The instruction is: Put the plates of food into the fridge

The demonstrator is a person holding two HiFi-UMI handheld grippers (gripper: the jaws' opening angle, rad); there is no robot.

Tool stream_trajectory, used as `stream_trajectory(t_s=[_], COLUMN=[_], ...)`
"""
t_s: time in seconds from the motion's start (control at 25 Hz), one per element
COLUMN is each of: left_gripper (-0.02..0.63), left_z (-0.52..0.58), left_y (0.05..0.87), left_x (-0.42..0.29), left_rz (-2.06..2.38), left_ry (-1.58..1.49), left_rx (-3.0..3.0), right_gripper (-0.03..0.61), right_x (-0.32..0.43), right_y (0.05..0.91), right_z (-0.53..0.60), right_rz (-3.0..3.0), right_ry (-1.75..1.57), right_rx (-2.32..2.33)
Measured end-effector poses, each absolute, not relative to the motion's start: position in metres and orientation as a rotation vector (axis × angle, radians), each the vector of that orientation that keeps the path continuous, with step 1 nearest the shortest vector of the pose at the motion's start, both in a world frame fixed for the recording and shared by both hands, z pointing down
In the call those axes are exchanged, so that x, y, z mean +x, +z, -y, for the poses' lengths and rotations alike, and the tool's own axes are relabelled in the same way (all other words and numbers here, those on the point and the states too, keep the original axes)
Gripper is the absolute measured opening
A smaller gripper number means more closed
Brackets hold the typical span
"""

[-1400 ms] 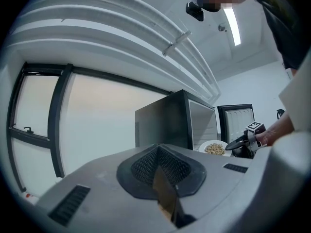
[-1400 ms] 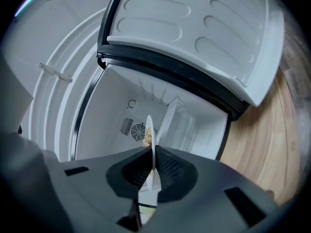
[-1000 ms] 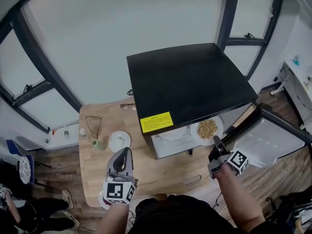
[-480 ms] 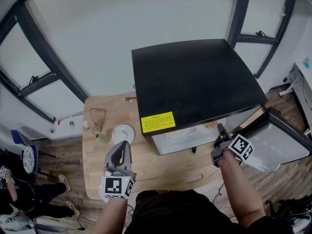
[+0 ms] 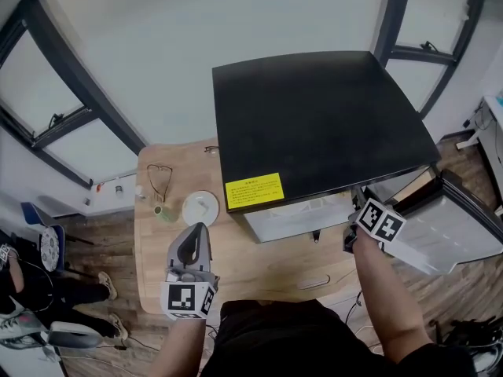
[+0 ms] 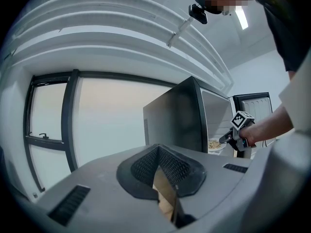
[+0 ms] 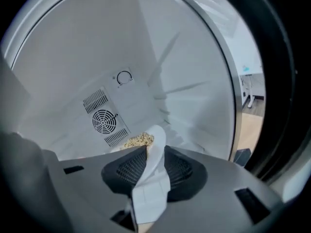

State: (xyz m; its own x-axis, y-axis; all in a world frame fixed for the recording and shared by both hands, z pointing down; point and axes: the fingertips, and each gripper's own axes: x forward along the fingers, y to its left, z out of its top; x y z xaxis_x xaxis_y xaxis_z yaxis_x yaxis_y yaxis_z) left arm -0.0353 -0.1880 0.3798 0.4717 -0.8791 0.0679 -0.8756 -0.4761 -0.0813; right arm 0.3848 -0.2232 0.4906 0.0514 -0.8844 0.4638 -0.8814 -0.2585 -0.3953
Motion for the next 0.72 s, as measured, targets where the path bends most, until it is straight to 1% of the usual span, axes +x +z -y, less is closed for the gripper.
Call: stream_trajectory(t_s=[0.12,0.24,0.48,0.6,0.72], left_gripper=[0.003,0.003,0.003,0.003,0.003], left_z=[0.186,0.183,0.175,0.167,0.163], left_y=[0.378,0.374,0.376,0.381,0.379], left_x=[-0.037,-0.035,-0.034,-0.031,-0.039], left_rz=[-1.594,-1.573,-1.544,-1.464,-1.46], left_ry=[-0.165,-0.175,-0.18,-0.261,-0.23], left_rx=[-2.659,-2.647,-2.668,-2.667,-2.667], right_gripper=[0.13,0.13,0.13,0.13,0.129], right_x=[0.388,0.392,0.387,0.366,0.327], right_y=[0.493,0.493,0.48,0.471,0.47], right_z=[0.224,0.22,0.198,0.172,0.151], right_rz=[-1.935,-1.939,-1.934,-1.94,-2.017], right_ry=[-0.954,-0.89,-0.787,-0.777,-0.754], right_rx=[-2.389,-2.449,-2.408,-2.337,-2.27])
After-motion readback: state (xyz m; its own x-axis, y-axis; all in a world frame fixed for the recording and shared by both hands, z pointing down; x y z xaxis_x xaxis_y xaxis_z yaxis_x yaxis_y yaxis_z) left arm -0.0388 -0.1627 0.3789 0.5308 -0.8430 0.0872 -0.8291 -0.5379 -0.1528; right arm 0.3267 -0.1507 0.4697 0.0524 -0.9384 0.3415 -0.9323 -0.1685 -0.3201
